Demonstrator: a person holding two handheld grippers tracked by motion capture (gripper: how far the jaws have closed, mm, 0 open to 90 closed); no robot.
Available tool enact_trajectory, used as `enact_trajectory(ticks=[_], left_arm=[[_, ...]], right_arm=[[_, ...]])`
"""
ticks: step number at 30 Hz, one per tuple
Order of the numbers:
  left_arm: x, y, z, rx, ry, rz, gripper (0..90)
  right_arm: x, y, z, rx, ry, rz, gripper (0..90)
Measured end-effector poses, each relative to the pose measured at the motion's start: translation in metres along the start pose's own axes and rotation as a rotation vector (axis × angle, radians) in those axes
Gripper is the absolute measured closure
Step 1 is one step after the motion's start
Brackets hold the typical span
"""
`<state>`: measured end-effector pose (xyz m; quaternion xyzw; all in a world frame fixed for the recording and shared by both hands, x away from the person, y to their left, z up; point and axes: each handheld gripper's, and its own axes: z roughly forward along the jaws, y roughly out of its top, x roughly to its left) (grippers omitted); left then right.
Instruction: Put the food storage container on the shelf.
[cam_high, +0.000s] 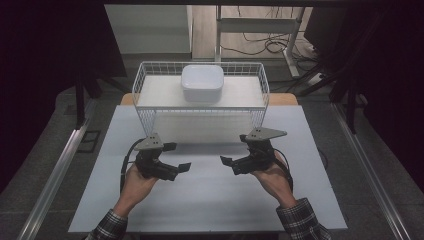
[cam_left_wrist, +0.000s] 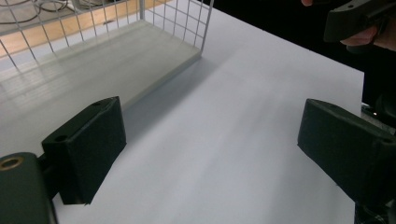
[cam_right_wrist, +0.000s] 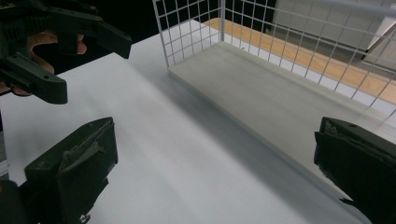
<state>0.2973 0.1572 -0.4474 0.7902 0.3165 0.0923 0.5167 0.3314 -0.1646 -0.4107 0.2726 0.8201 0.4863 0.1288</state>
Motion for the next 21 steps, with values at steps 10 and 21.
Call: enact_trajectory(ticks=[10,21], left_arm=[[-0.005,-0.022,-0.003,0.027,0.011,-0.007,7.6],[-0.008,-0.046,-0.015,0.037,0.031,-0.042,7.8]], right_arm=[[0.002,-0.02,-0.005,0.026,-0.008,0.013,0.0],[0.005,-0.041,-0.013,0.047,-0.016,0.023,0.0]])
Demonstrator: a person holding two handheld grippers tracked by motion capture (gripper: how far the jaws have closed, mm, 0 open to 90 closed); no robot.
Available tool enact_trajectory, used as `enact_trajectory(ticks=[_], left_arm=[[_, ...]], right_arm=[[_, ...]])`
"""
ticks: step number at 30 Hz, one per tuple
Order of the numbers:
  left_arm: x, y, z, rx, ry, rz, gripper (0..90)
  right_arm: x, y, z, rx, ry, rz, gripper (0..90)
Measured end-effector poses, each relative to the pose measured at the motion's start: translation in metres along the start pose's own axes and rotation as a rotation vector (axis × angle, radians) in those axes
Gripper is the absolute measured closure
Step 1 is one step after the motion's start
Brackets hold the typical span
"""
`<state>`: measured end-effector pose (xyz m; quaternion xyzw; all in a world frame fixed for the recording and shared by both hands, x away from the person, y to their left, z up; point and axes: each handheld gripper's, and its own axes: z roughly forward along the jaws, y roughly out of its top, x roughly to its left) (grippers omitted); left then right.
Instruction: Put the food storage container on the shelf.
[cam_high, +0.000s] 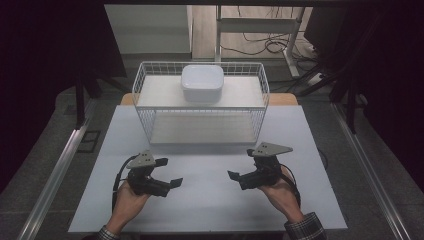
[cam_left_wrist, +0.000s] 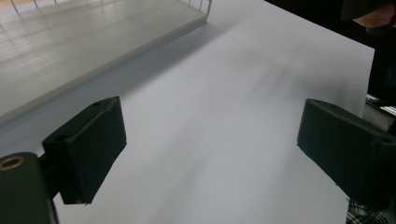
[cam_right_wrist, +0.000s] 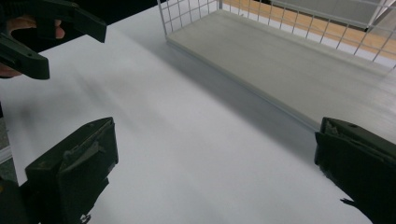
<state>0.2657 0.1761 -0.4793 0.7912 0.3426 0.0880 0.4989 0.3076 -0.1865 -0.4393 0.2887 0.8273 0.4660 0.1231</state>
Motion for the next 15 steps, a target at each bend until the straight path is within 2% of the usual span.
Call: enact_trajectory(ticks=[7,15], left_arm=[[-0.002,-0.016,-0.004,0.013,0.006,-0.016,7.8],[-0.005,-0.033,-0.01,0.037,0.036,-0.021,7.6]], right_arm=[[0.002,-0.015,-0.006,0.016,-0.012,0.007,0.0],[0.001,-0.031,-0.012,0.036,-0.031,0.017,0.0]])
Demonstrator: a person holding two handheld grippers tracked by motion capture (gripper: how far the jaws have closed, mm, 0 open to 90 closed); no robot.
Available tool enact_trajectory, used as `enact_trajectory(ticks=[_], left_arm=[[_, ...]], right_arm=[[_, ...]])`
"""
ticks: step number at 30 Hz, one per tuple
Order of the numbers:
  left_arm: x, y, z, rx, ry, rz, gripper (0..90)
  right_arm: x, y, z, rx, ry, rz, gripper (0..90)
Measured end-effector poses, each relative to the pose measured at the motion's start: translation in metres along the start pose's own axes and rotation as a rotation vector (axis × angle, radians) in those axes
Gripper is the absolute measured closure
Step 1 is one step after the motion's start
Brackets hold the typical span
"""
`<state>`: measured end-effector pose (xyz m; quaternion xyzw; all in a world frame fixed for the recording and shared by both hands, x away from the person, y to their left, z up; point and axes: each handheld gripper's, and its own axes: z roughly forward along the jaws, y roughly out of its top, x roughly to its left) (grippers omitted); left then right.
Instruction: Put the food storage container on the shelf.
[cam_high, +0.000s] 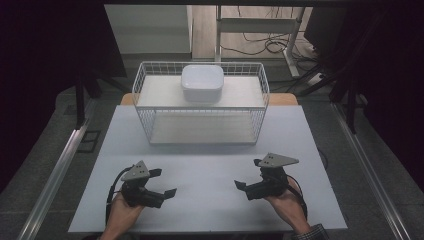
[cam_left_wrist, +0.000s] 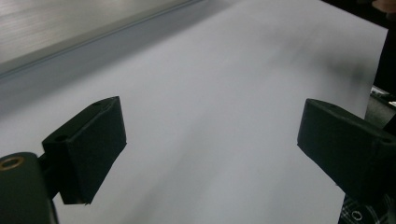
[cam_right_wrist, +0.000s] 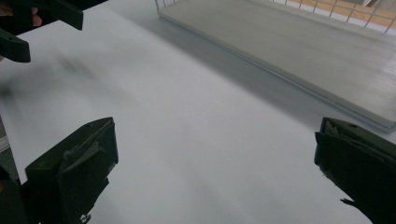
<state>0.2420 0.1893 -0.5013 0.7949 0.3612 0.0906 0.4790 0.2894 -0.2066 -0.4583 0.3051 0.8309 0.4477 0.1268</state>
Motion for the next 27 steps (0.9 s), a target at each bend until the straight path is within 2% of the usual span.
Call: enact_trajectory(ticks=[9,17,27], left_arm=[[0.001,-0.014,-0.013,0.003,0.038,-0.014,7.2],[0.006,-0.028,-0.023,0.008,0.062,-0.044,6.8],[0.014,-0.046,-0.035,0.028,0.114,-0.073,6.4]], right_arm=[[-0.002,-0.013,-0.01,0.017,-0.028,0.01,0.0],[-0.006,-0.025,-0.018,0.022,-0.071,0.009,0.0],[-0.013,-0.043,-0.03,0.045,-0.128,0.025,0.0]])
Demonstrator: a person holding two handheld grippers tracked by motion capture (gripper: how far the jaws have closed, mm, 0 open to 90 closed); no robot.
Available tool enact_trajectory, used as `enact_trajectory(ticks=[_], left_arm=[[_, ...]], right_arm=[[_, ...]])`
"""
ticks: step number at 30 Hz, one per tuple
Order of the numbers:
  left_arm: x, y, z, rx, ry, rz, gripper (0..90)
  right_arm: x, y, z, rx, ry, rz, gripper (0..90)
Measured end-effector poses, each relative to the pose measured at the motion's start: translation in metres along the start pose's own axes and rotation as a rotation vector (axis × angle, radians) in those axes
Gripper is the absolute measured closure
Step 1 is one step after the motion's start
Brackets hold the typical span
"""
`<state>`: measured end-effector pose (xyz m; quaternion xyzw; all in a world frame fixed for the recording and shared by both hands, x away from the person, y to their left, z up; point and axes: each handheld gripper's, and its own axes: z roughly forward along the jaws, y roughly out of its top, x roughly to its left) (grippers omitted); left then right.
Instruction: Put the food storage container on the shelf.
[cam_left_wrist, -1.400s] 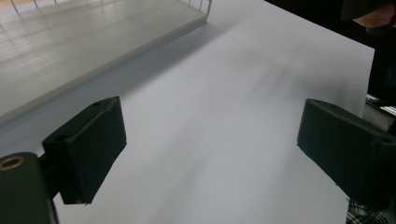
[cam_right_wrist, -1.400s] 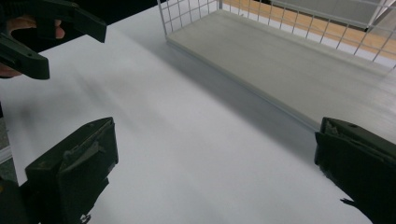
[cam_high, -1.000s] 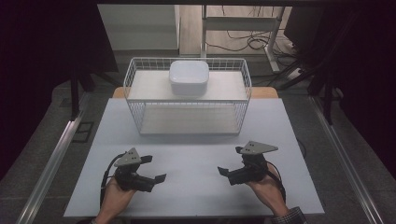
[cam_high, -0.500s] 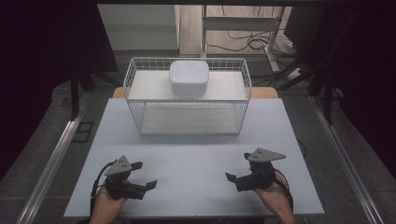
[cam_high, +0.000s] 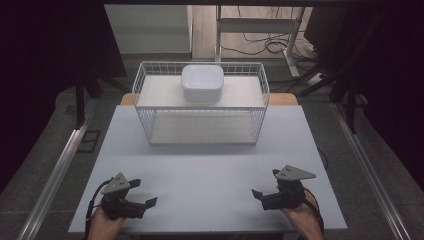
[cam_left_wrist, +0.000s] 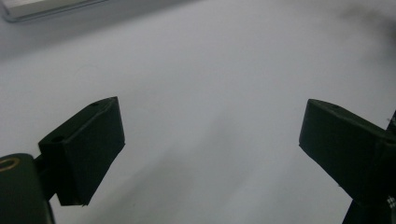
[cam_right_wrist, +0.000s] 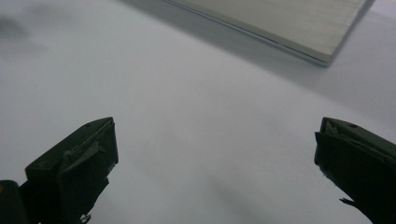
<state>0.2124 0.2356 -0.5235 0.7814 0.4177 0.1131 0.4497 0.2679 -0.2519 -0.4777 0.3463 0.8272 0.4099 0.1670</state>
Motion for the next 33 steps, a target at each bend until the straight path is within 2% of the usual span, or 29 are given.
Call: enact_trajectory(ticks=[7,18,24,27,33], left_arm=[[0.005,-0.009,-0.007,0.015,0.046,-0.005,6.1],[0.01,-0.017,-0.009,0.036,0.059,-0.027,5.4],[0.013,-0.018,-0.008,0.043,0.061,-0.054,5.5],[0.014,-0.018,-0.007,0.048,0.062,-0.073,5.9],[0.014,-0.017,-0.006,0.061,0.066,-0.077,6.3]], right_arm=[[-0.006,-0.014,-0.006,0.021,-0.035,0.018,0.0],[-0.015,-0.039,-0.01,0.085,-0.085,0.037,0.0],[-0.017,-0.048,-0.009,0.129,-0.087,0.051,0.0],[-0.018,-0.048,-0.01,0.124,-0.087,0.06,0.0],[-0.019,-0.049,-0.009,0.129,-0.084,0.074,0.0]])
